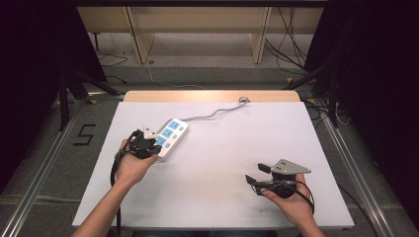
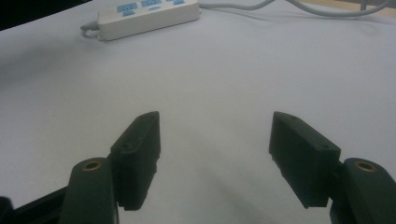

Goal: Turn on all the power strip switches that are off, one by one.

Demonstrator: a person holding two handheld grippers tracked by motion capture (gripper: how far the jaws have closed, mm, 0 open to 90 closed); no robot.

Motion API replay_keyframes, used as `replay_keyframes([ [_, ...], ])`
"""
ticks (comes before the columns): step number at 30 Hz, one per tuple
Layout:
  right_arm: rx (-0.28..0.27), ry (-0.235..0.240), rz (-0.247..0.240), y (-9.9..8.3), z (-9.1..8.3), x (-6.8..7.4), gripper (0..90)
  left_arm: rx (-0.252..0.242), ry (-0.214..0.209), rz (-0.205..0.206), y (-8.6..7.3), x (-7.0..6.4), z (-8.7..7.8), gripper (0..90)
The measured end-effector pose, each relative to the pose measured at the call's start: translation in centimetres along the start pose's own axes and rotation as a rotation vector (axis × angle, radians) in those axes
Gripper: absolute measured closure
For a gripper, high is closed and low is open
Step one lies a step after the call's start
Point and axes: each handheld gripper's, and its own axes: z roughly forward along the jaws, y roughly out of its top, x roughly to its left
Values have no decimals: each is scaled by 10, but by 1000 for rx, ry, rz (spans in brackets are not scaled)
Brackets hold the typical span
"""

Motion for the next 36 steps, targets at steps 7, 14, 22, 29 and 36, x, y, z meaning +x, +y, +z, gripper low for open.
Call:
replay_keyframes([
  [7, 1, -5, 4, 0, 0, -1, 349, 4, -2, -5, 7, 3, 5, 896],
  [14, -3, -5, 14, -1, 0, -2, 349, 18, -5, -7, 15, 4, 13, 896],
  [22, -3, -7, 15, -1, 0, -2, 349, 40, 4, 7, 26, 3, 23, 896],
  [29, -3, -6, 14, -1, 0, -3, 349, 63, 7, 20, 32, 4, 32, 896],
  [36, -1, -6, 12, -1, 0, -3, 349, 83, -4, 16, 36, 9, 40, 896],
])
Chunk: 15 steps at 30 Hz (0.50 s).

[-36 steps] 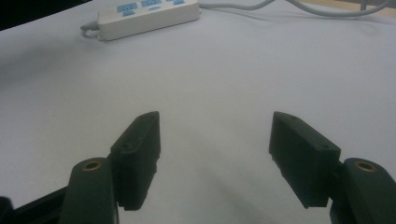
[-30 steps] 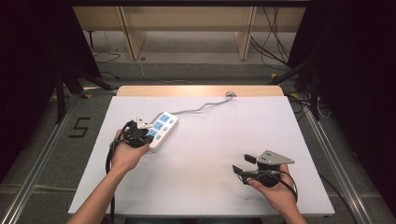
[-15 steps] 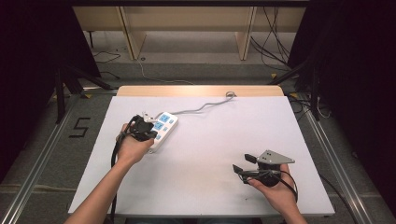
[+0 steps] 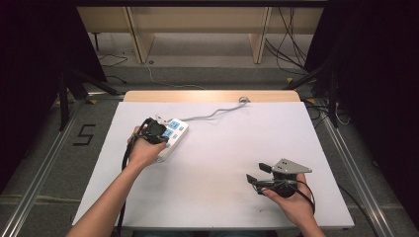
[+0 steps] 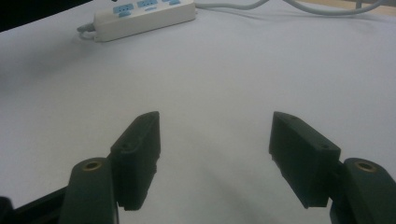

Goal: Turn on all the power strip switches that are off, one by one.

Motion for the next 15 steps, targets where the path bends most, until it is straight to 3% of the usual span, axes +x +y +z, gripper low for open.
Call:
replay_keyframes([
  [15, -6, -3, 6, 0, -1, -1, 349, 36, -20, -2, 9, 3, -1, 896],
])
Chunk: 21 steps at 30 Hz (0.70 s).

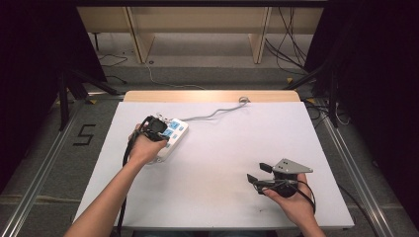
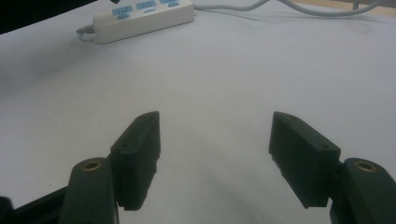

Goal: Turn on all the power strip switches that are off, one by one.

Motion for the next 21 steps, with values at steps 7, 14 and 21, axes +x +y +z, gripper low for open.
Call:
replay_keyframes([
  [7, 3, 2, -3, 0, 1, 0, 349, 2, -1, -2, 1, 2, -1, 896],
  [14, 4, 2, -4, 0, 1, 0, 349, 5, -1, -6, 2, 1, -1, 896],
  [21, 7, 3, -3, 0, 1, 1, 349, 24, -6, -4, 2, 0, 3, 895],
])
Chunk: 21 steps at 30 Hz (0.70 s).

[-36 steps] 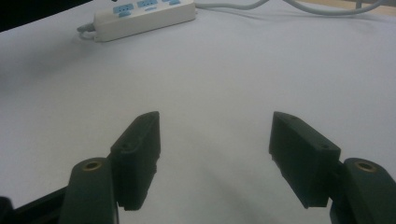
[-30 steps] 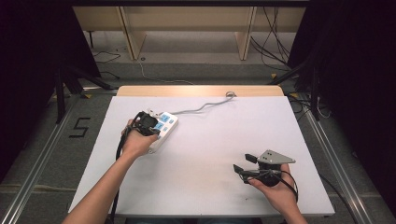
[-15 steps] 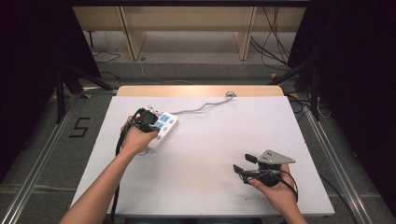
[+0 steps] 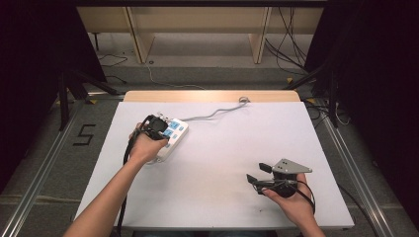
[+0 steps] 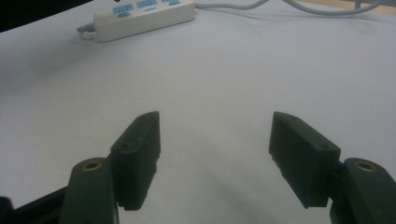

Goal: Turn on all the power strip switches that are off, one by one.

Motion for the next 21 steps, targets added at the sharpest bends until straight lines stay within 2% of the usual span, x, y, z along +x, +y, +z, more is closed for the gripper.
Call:
replay_keyframes([
  [5, 1, -1, -2, 0, 0, 0, 349, 6, -8, -17, 0, 1, 3, 895],
  [21, 2, -1, -3, 0, 0, 0, 349, 39, -11, -9, 1, -1, 13, 895],
])
